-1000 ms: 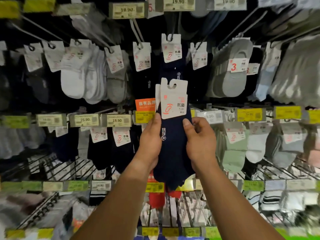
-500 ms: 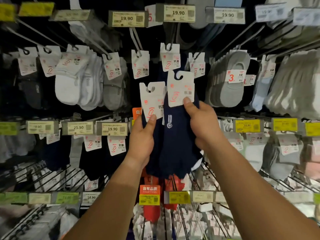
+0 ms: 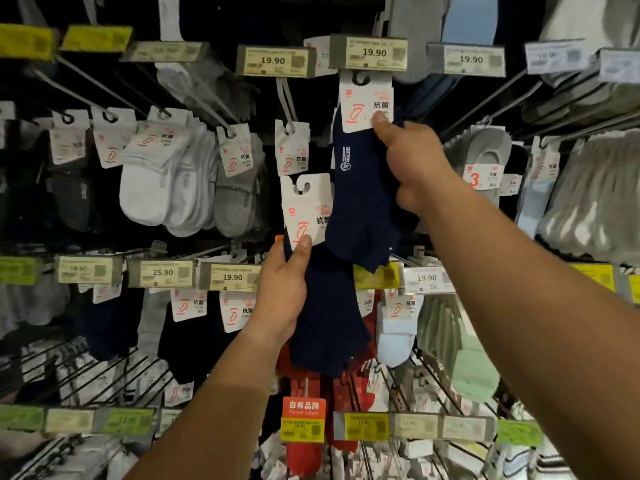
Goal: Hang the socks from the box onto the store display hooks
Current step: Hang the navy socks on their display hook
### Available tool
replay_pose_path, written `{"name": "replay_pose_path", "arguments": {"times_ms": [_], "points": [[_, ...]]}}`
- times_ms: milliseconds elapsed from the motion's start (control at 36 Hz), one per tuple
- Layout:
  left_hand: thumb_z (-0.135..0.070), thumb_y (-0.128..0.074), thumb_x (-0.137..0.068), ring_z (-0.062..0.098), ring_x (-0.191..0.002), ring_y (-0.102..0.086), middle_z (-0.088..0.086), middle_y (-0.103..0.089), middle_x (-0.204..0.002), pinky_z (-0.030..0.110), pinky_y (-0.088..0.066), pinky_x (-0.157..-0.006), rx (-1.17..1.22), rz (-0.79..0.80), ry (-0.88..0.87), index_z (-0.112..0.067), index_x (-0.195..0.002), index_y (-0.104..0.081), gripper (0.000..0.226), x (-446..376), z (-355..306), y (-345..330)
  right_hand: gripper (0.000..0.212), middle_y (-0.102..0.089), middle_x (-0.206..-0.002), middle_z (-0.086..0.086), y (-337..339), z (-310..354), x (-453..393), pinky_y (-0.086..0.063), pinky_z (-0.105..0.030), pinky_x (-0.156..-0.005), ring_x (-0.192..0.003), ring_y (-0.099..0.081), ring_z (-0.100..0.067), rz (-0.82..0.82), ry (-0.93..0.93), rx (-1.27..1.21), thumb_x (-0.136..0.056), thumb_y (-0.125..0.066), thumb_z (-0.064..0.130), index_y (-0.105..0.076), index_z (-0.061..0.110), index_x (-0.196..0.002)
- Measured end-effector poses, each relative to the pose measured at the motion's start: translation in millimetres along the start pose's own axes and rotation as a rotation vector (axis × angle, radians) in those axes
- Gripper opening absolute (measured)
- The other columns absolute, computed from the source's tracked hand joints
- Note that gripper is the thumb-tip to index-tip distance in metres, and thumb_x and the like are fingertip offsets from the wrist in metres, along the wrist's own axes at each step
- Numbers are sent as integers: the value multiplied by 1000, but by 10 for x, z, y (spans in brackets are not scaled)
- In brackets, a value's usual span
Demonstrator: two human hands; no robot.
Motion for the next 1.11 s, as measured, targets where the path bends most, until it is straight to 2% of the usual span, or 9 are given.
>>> {"name": "replay_pose_path", "arguments": {"times_ms": [250, 500, 639, 694, 750, 833, 972, 1056, 1111], "points": [[-28, -56, -103, 17, -109, -71, -4, -76, -114, 43, -55, -99, 15, 1, 12, -23, -124, -66, 23, 13, -25, 67, 29, -74, -102, -8, 73, -202, -472, -60, -45, -81, -92, -72, -26, -65, -69, 128, -95, -64, 28, -66, 10, -117], [-27, -54, -104, 13, -98, -74, -5, -78, -106, 33, -59, -82, 17, -13, 39, -23, -119, -67, 20, 68, -64, 190, 48, -62, -122, -4, 46, -516, -796, -51, -41, -99, -108, -59, -26, -108, -104, 379, -96, -59, 41, -57, 9, -131], [-24, -54, -104, 10, -94, -75, -8, -78, -101, 26, -57, -74, 24, -10, 59, -27, -110, -69, 16, 64, -84, 119, 71, -53, -140, -11, 101, -568, -779, -47, -40, -103, -122, -53, -31, -192, -51, 527, -92, -58, 53, -43, 6, -143], [-24, -56, -103, 14, -99, -74, -4, -78, -106, 31, -58, -79, 25, -12, 58, -24, -114, -69, 17, 51, -97, 81, 65, -51, -134, -12, 182, -438, -556, -45, -41, -101, -121, -52, -33, -315, 106, 650, -92, -57, 53, -45, 5, -135], [-22, -59, -101, 18, -100, -74, 0, -78, -107, 32, -59, -79, 52, -19, 52, -18, -116, -68, 17, 32, -105, 49, 45, -58, -111, -2, 227, -342, -155, -47, -36, -90, -103, -57, -24, -377, 273, 619, -94, -56, 49, -51, 10, -116], [-16, -65, -97, 21, -97, -75, 5, -78, -106, 31, -60, -74, 94, -22, 23, -11, -115, -66, 19, 1, -141, -3, 37, -58, -83, 9, 141, -532, 430, -46, -27, -68, -75, -57, -7, -244, 266, 482, -95, -53, 53, -53, 16, -101], [-10, -71, -92, 22, -99, -75, 7, -78, -105, 29, -60, -78, 80, -4, -33, -9, -116, -66, 24, -17, -174, -144, 34, -63, -94, 20, -86, -994, 771, -48, -20, -75, -88, -61, -1, -53, 100, 385, -91, -60, 53, -57, 24, -107], [-20, -67, -97, 21, -102, -74, 7, -77, -108, 34, -60, -84, 101, -13, -22, -10, -118, -67, 23, -42, -161, -179, 24, -68, -100, 15, -61, -1008, 705, -53, -29, -85, -95, -65, -6, -57, 83, 310, -95, -59, 44, -62, 24, -107], [-27, -58, -102, 21, -100, -75, 6, -78, -105, 34, -60, -81, 123, -60, -5, -11, -115, -66, 21, -72, -151, -154, 23, -70, -101, 14, -30, -993, 649, -54, -32, -87, -95, -66, -5, -63, 94, 294, -96, -58, 42, -64, 24, -107]]}}
Point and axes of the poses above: each hand's wrist, its own x-axis away from the middle knuckle, its own y-axis out of the back of the hand, z = x × y, the point moved 6 cm from there along -x, towards the middle knuckle
